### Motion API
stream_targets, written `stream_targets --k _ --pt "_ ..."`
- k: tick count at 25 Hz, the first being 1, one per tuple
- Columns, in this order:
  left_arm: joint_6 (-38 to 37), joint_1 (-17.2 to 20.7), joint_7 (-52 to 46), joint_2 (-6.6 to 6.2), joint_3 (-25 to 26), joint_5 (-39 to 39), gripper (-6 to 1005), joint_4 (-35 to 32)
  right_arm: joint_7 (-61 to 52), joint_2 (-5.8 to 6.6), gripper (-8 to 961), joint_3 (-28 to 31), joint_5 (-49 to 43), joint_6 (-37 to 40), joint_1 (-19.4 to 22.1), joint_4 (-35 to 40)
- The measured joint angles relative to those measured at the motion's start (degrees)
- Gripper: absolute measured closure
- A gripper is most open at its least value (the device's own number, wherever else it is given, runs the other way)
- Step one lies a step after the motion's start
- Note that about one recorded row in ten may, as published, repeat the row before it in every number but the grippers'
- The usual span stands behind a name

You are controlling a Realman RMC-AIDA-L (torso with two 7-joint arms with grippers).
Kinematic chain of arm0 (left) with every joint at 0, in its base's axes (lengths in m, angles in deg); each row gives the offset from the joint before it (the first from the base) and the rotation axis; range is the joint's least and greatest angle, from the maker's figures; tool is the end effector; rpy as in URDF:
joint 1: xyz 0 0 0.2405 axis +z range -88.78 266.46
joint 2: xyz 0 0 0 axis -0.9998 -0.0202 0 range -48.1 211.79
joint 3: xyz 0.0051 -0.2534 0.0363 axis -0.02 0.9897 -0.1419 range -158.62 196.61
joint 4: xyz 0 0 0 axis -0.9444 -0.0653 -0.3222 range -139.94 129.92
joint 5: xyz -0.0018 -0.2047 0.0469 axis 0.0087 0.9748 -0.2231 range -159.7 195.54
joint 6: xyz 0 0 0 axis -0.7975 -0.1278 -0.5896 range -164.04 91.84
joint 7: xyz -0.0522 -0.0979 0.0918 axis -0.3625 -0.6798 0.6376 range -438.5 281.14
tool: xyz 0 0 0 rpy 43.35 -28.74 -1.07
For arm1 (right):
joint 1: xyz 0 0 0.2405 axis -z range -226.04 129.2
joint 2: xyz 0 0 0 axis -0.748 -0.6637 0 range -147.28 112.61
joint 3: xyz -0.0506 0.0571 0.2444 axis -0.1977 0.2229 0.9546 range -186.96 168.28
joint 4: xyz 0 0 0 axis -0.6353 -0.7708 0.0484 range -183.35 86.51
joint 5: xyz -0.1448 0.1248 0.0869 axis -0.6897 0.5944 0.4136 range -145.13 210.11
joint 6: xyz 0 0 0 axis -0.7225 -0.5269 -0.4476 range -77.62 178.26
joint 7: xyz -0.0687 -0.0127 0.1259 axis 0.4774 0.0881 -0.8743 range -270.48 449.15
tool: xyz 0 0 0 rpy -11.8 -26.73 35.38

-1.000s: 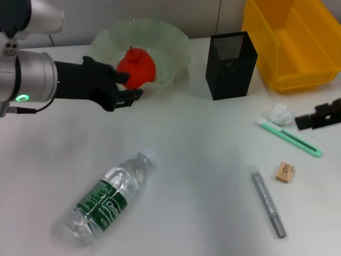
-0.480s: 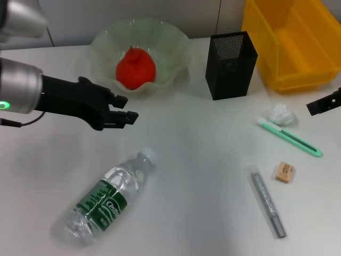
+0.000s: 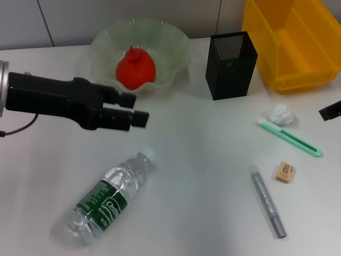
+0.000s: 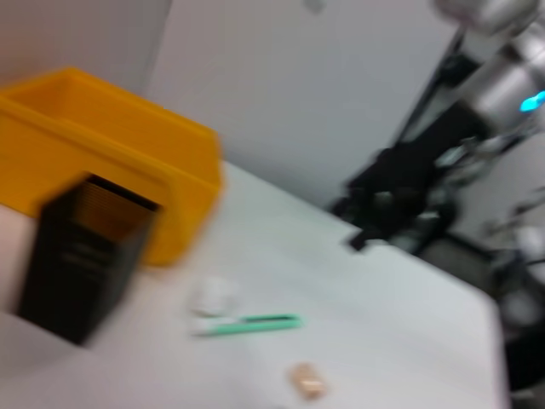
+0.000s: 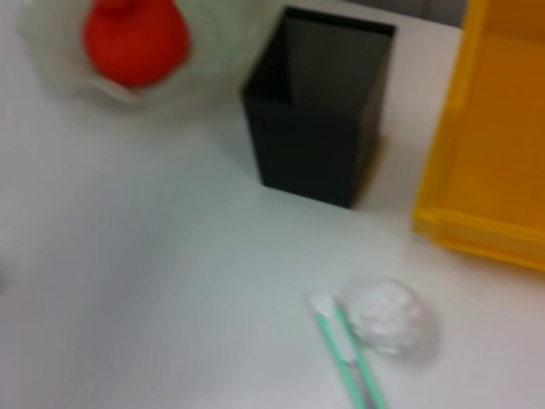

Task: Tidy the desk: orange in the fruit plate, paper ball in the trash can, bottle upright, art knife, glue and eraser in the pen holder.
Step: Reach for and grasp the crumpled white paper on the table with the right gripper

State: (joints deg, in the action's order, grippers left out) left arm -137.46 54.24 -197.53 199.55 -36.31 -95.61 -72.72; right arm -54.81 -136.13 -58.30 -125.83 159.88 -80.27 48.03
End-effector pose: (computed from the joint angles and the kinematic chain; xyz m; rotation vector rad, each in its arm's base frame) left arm -0.1557 0.3434 0.0448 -2.9908 -0.7299 -0.4673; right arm 0.2149 0.3277 0.1331 -2.2331 1.2058 -0.3527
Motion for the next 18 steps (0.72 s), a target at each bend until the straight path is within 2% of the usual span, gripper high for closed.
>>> stream_targets --k 1,3,6,18 --pt "-2.85 -1.08 -2.5 -0.83 0.18 1.81 542 2.49 -0.01 -0.05 192 -1.08 -1.66 -0.42 -0.13 -0.06" --pt "-4.33 -1.69 -3.28 -1.18 0.42 2.52 464 3.98 -0.1 -0.09 192 -2.51 -3.13 -1.11 -0.34 -0.43" --pt "-5.87 -2.16 -3.18 -1.02 1.12 2.92 346 5.73 -0.27 -0.11 192 -3.58 -3.31 -3.26 -0.7 -2.26" --pt "-5.88 -1.74 1.05 -0.55 0.2 1.49 346 7.33 0.33 -0.07 191 -3.99 -3.34 -11.04 -2.41 -11.89"
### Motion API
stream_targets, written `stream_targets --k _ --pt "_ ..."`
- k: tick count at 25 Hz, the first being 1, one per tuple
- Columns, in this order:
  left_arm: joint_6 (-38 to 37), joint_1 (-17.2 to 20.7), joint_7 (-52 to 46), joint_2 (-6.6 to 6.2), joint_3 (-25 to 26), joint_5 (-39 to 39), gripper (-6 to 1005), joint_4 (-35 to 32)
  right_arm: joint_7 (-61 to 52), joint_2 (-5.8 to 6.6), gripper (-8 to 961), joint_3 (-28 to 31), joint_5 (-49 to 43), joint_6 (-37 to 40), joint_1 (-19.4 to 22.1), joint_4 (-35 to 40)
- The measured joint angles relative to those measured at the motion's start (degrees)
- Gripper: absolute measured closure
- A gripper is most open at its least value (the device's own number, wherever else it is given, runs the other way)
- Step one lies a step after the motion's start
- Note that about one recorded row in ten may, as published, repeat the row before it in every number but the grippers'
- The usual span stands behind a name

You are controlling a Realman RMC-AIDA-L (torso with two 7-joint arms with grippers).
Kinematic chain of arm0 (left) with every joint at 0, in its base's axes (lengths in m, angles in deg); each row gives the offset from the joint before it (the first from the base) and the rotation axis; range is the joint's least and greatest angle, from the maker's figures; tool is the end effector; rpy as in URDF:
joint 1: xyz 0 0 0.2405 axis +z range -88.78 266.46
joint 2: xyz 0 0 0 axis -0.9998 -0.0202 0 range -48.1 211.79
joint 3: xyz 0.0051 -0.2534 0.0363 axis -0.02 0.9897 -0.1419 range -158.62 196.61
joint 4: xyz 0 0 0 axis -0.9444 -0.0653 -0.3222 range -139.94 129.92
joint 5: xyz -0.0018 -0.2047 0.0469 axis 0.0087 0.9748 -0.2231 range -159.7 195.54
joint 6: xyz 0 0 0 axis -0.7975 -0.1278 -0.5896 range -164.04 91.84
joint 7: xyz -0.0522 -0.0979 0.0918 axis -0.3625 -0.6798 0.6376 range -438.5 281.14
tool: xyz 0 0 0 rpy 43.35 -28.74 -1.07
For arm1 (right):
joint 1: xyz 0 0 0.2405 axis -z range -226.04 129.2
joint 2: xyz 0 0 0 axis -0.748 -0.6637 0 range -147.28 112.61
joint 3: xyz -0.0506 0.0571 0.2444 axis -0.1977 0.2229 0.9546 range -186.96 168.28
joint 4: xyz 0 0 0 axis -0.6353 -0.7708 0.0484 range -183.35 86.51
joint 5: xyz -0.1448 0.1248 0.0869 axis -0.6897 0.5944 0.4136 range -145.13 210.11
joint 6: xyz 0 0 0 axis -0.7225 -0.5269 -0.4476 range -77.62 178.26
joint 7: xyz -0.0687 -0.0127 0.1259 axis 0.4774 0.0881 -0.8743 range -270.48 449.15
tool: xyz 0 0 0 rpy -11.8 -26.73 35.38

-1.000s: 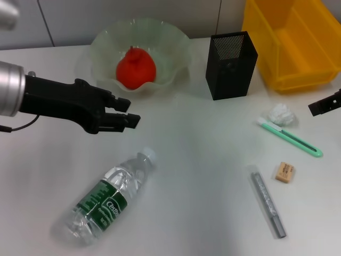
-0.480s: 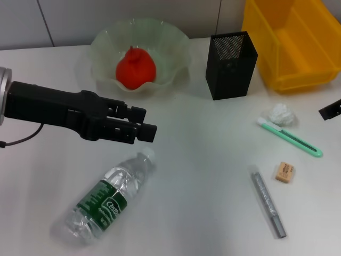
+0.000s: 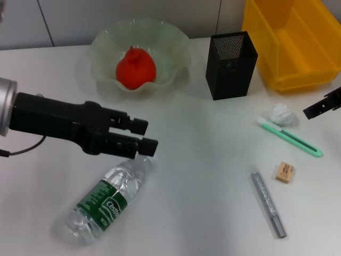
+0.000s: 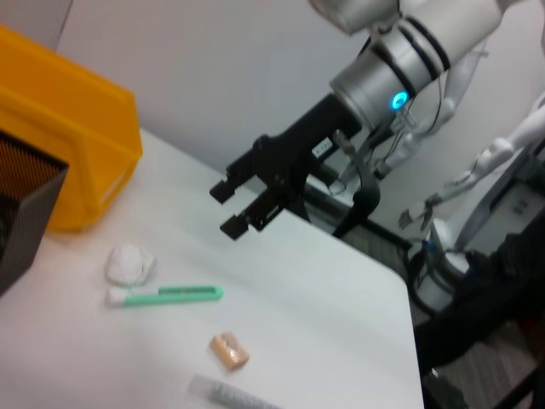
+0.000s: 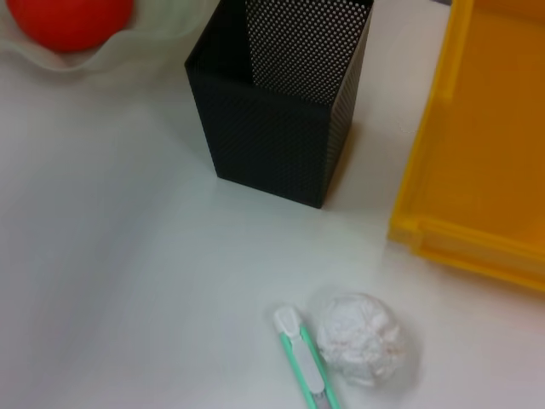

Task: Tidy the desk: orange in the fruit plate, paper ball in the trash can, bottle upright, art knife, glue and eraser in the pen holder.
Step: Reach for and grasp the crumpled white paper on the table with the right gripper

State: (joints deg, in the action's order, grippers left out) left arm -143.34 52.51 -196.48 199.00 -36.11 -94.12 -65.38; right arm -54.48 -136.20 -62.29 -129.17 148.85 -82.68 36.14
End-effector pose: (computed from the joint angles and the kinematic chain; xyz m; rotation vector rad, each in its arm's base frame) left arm -0.1603 0.3305 0.0334 2.8680 0.7542 0.4641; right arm 0.2296 0.3581 0.1043 -2.2259 1.1871 -0.4064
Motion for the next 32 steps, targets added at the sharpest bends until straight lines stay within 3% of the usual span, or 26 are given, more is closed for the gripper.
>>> stream_targets --k 7,14,17,23,32 --pt "1.28 -2.96 -4.56 0.98 -0.62 -8.37 348 -0.01 1.5 0.13 191 -0.05 -0.37 -3.61 -1.27 -4.89" --pt "-0.69 -6.82 -3.44 0.62 -0.07 -9.65 350 3.81 2.07 0.26 192 -0.05 -0.41 -4.56 -1.81 -5.69" --pt "-0.5 -6.17 -3.14 1.05 1.13 -9.52 351 3.38 2.18 0.37 191 -0.04 -0.51 -4.79 -1.94 -6.33" --pt "0.71 -4.15 -1.13 0.99 7.09 -8.37 235 3.3 2.65 0.4 192 -0.09 -2.0 -5.16 -2.04 -8.12" --pt "0.8 -2.84 2.99 0.96 9.78 -6.53 226 3.7 2.67 0.38 192 -0.14 -2.18 -5.63 -2.49 -8.67"
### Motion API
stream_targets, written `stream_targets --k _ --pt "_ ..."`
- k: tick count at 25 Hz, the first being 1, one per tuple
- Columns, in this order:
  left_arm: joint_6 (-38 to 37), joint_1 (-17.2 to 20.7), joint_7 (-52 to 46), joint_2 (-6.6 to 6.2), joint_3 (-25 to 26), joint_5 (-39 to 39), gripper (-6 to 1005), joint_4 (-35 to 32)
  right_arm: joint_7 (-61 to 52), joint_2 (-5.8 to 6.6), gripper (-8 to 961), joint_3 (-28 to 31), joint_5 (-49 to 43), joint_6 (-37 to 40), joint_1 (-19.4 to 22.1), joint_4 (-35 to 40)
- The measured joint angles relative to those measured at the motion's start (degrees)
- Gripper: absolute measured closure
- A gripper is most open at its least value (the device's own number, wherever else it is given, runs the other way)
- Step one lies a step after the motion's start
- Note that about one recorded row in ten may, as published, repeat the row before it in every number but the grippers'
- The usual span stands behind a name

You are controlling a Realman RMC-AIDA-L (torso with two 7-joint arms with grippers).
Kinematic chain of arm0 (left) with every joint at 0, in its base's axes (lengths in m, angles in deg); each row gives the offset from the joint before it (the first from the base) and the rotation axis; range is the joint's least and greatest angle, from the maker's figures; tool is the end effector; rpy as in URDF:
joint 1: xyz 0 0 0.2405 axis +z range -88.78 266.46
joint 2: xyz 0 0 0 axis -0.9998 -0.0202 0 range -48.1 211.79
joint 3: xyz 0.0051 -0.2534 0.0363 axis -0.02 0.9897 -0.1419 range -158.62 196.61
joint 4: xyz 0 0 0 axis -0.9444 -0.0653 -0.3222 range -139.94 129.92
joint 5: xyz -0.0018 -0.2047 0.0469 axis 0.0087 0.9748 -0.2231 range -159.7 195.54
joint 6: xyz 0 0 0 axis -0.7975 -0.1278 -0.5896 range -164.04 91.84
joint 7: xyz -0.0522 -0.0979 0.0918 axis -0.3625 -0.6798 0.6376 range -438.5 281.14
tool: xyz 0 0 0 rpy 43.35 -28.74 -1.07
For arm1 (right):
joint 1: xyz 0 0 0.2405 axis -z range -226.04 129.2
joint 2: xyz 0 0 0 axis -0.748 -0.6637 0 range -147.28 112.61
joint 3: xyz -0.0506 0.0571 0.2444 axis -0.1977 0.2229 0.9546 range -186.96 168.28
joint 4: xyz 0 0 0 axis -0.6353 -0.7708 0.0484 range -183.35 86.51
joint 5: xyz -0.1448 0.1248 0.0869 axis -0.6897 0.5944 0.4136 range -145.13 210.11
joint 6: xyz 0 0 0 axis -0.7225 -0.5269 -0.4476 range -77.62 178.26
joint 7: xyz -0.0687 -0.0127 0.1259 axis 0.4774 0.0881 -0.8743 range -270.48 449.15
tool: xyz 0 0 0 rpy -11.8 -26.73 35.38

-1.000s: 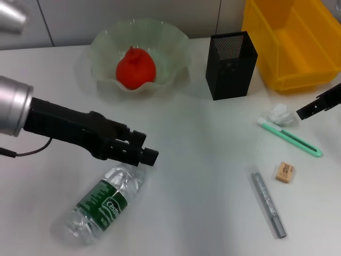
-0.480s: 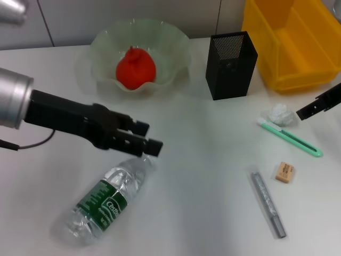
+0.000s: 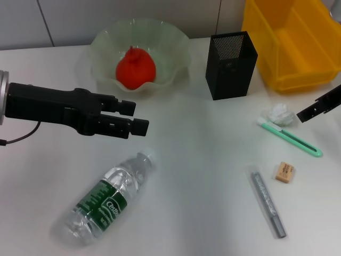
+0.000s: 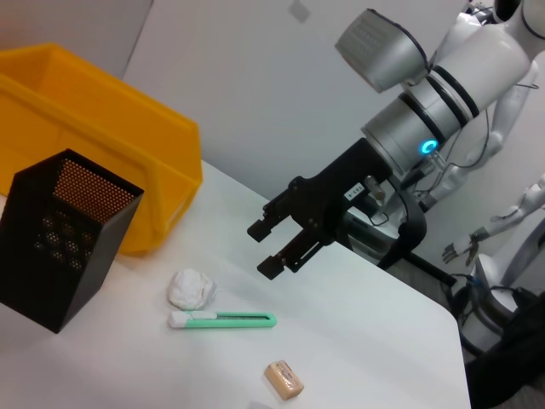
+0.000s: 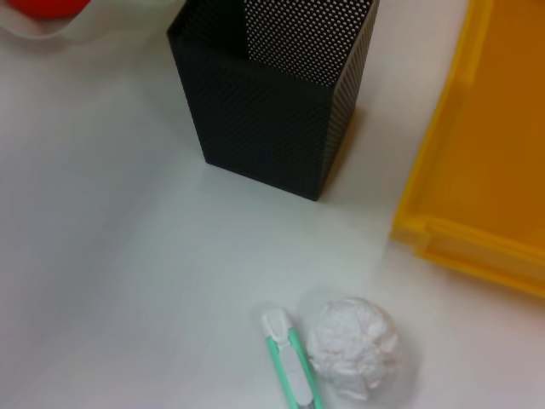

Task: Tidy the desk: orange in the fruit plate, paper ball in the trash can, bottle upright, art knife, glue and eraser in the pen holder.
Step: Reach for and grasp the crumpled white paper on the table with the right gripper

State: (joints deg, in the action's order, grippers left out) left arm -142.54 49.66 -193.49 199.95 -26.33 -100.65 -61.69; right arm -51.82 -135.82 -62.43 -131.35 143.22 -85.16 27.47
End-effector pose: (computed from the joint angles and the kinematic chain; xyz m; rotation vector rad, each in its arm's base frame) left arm -0.1707 0.3456 0.0392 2.9179 0.8343 0.5323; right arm 0.2424 0.3736 0.0888 -2.2451 1.1639 -0.4591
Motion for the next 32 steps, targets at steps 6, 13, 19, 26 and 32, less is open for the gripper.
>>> stream_targets --k 6,13,19,26,32 --pt "-0.74 0.79 1.69 0.08 0.12 1.35 226 -1.79 0.01 -0.15 192 -0.08 -2.53 -1.92 -1.02 -2.07" --pt "-0.32 4.29 10.03 0.08 0.51 5.74 226 -2.44 0.0 -0.32 192 -0.63 -2.96 -4.75 -2.0 -3.98" --pt "1.11 6.47 12.85 -0.08 1.39 7.37 226 -2.92 -0.01 -0.42 191 -0.62 -2.72 -6.37 -3.67 -6.77" --pt "2.12 7.25 12.61 0.08 1.48 7.41 226 -3.01 -0.01 -0.43 191 -1.65 -2.52 -10.65 -5.12 -12.7" --pt "2.05 7.32 12.32 0.1 1.22 7.45 227 -3.14 -0.01 -0.43 191 -1.94 -2.49 -13.5 -5.37 -15.28"
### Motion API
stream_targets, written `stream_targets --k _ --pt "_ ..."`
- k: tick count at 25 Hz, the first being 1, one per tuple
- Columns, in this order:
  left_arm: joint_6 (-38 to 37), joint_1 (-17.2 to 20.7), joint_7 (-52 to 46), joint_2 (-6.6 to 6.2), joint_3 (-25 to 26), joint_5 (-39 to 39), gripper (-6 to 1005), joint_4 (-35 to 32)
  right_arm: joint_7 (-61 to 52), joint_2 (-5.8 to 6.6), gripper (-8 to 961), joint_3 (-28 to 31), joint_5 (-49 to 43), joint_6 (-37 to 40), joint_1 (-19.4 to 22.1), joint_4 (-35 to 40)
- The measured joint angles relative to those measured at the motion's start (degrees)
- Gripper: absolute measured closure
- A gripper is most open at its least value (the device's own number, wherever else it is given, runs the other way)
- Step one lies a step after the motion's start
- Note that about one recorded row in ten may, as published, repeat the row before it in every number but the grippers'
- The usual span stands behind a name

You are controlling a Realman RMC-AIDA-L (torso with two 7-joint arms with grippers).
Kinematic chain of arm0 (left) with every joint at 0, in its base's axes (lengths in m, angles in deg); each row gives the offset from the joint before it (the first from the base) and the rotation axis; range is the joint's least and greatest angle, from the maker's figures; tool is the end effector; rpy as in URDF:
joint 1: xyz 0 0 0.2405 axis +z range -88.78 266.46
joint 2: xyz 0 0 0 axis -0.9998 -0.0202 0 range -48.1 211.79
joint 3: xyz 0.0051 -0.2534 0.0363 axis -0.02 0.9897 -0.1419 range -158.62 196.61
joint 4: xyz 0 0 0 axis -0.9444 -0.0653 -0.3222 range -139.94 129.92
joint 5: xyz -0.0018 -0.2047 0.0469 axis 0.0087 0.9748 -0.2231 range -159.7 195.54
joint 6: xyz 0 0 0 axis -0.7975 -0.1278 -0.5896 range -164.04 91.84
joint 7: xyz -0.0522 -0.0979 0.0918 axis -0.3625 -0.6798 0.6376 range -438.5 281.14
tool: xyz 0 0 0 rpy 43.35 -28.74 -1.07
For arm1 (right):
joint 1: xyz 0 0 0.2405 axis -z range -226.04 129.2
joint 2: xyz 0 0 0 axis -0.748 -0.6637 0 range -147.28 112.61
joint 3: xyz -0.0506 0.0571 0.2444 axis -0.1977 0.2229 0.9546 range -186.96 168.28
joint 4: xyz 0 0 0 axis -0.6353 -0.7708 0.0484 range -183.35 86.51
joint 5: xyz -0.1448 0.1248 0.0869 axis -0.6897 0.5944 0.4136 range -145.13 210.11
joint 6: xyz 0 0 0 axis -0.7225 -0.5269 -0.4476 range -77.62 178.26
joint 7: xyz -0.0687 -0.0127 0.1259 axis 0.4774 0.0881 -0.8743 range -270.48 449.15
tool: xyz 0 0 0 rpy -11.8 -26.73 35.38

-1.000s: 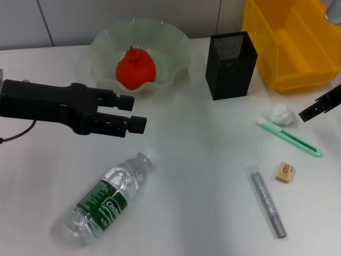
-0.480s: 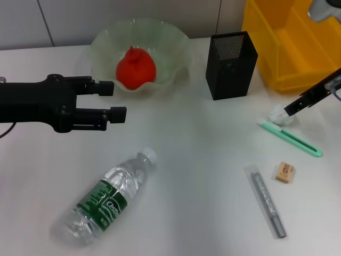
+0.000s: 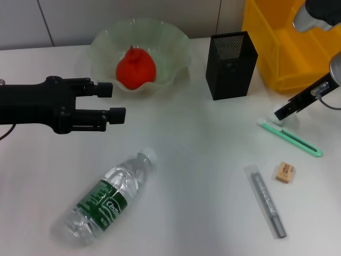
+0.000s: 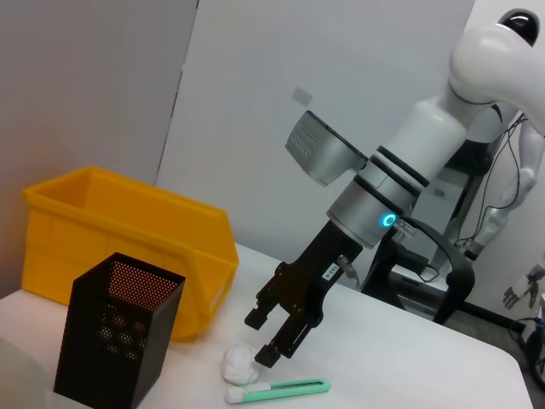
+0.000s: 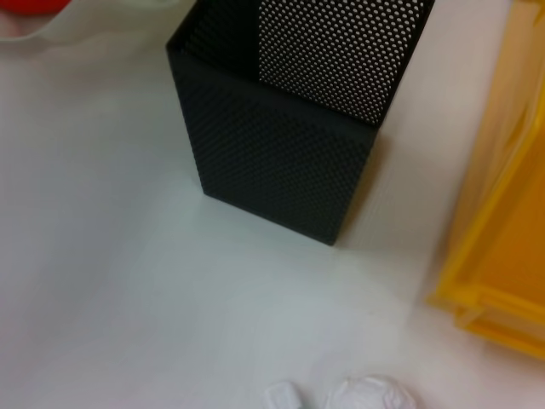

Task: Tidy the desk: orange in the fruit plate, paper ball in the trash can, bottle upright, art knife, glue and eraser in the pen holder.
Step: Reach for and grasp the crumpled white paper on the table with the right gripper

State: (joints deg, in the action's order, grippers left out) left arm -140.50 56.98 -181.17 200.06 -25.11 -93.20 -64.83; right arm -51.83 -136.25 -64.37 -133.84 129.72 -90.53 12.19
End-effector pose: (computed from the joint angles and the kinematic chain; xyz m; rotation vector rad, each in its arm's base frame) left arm -0.1941 0.3333 0.0570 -2.9068 -0.5965 -0.7220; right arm 0.2491 0.4041 0.0482 -2.2506 1.1113 -0.4873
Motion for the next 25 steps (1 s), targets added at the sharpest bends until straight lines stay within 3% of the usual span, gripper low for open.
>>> stream_targets --k 25 --pt "-0.35 -0.1 -0.16 -0.09 0.25 0.03 227 0.45 0.0 0.0 195 -0.16 0.13 -4.25 -0.05 -4.41"
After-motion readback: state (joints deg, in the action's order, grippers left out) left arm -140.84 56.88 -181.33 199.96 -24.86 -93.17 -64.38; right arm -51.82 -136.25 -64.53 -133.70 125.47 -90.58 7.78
